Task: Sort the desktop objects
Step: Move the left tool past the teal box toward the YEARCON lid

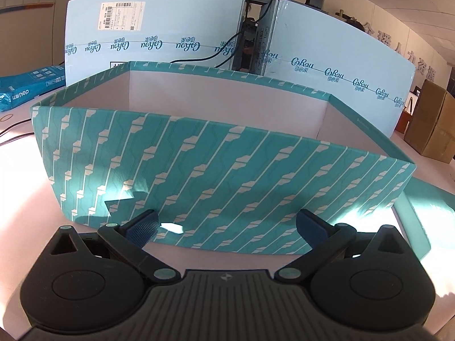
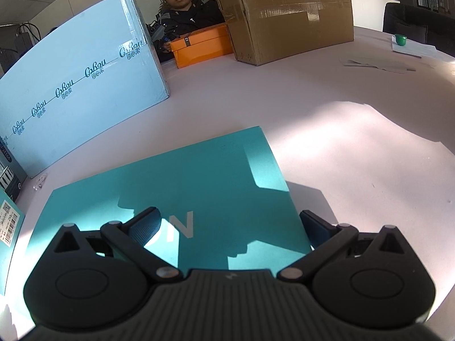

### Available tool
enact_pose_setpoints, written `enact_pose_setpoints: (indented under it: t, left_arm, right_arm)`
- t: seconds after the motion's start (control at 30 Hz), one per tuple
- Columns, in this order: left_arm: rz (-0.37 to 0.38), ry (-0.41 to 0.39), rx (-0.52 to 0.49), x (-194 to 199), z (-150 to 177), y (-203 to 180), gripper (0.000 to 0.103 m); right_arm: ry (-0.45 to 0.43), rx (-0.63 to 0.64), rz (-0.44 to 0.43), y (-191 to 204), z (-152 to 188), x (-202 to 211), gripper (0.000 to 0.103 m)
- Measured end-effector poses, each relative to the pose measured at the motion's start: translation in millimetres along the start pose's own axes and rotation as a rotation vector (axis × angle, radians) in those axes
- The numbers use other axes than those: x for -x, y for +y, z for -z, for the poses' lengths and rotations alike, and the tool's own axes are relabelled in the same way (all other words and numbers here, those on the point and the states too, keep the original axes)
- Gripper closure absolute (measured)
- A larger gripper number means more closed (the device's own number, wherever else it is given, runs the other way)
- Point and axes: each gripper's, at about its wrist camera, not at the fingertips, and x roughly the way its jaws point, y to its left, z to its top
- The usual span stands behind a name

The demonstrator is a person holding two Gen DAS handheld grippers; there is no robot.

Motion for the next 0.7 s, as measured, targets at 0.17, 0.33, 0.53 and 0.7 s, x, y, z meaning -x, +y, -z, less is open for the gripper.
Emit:
enact_pose_setpoints:
  t: [0.17,0.33,0.53,0.7]
  left_arm:
    - [-0.022,0.005,-0.018,-4.6,2.0,-8.9,0.0]
    - [0.001,0.023,-0.063,-7.1,12.6,-23.6,0.0]
    - [0.058,0.043,-0.104,-7.5,22.7,-44.3,0.0]
    - [0.175,0.042,-0.14,-2.7,26.8,-67.7,0.0]
  right_arm:
    - [0.0,0.023,-0.034,6.1,5.2,1.6,0.0]
    - [0.0,0.043,-0.061,10.2,10.2,4.1,0.0]
    - [0.006,0.05,-0.088,13.1,13.1,7.2,0.0]
    - [-0.003,-0.001,-0.096,9.2,15.5,6.9,0.0]
